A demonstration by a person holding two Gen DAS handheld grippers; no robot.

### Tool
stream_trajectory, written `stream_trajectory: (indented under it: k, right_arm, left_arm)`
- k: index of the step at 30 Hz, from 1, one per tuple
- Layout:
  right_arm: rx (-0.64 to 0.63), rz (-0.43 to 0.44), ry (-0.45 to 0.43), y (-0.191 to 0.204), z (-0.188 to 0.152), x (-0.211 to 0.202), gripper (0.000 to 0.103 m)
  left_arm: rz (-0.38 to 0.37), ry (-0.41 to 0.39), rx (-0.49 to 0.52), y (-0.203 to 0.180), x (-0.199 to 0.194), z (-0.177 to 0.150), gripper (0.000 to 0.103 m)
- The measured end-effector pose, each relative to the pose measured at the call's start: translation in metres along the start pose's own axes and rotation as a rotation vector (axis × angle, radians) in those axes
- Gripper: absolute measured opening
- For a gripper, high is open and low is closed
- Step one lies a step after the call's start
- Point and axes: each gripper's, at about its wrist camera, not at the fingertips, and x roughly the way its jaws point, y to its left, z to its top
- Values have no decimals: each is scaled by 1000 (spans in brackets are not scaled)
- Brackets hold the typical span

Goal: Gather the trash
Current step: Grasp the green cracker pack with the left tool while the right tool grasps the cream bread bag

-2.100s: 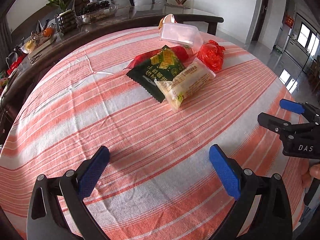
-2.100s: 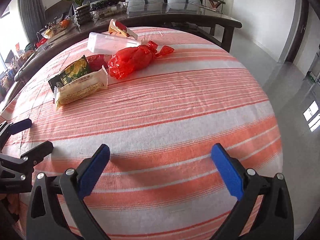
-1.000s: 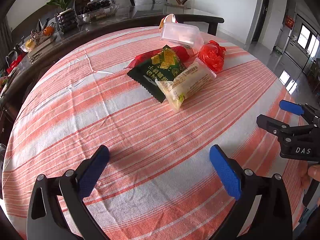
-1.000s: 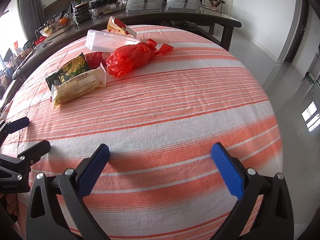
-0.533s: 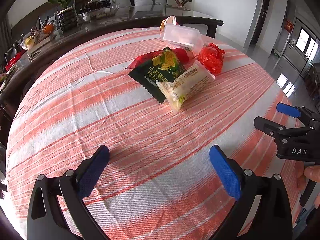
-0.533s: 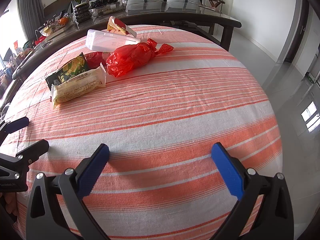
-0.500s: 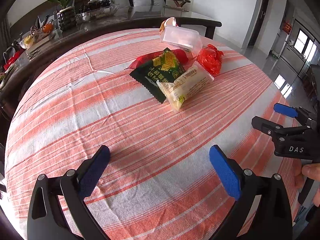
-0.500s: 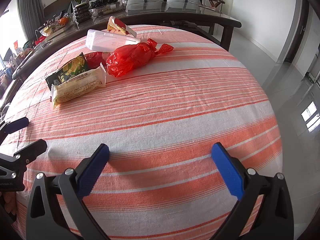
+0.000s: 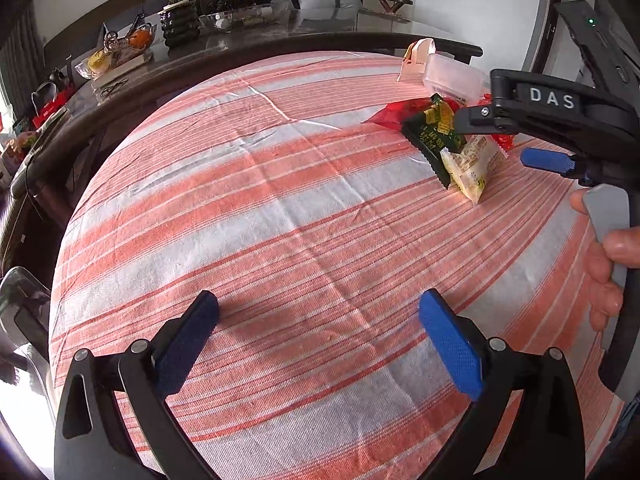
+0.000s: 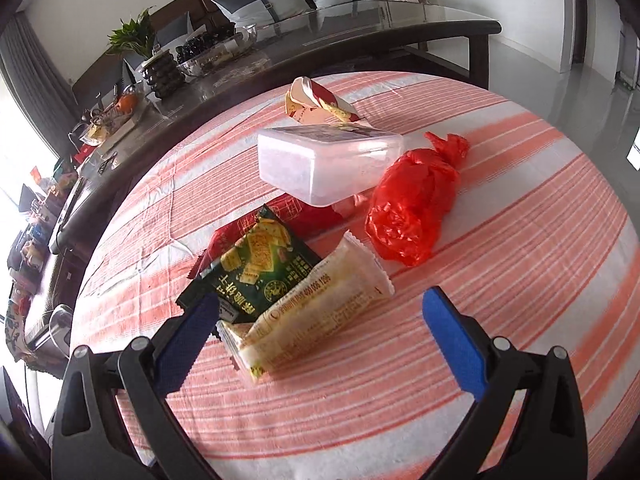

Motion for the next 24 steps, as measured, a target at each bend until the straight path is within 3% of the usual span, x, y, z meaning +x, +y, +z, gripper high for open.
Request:
stream_trajectory:
  k: [3, 5, 7, 11, 12, 14, 16, 20, 23, 24]
  right_arm:
    - [-40, -66, 30, 3, -3, 8, 80]
    - [-83, -56, 41, -4, -9, 0, 59]
    - [-112, -75, 39, -21, -16, -15, 53]
    - [-140, -116, 8, -58, -33, -47, 56]
    - [-151, -107, 1, -64, -38, -53, 59]
    - [-175, -108, -28, -70, -49, -60, 78]
    - [-184, -79, -44, -75, -57, -60, 79]
    - [-122, -37, -73, -88, -61, -61, 81]
    - [-53, 2, -80, -104, -64, -58, 89]
    - [-44, 12, -81, -105, -65, -58, 89]
  left_arm:
    - [2, 0, 2, 1, 1, 0, 99]
    - [1, 0, 1, 2, 1, -1, 99]
    - [1, 0, 1, 2, 2, -1, 99]
    - [-20, -9, -14, 2, 1, 2, 98]
    - [-83, -24, -26, 1, 0, 7, 98]
    - [-186, -47, -44, -4, 2, 21, 98]
    - [-233, -62, -27, -16, 9, 40, 98]
    - [-223, -92, 47, -40, 24, 72, 95]
    - [-223, -68, 70, -48, 36, 86, 73]
    - [-221, -60, 66, -48, 40, 88, 59]
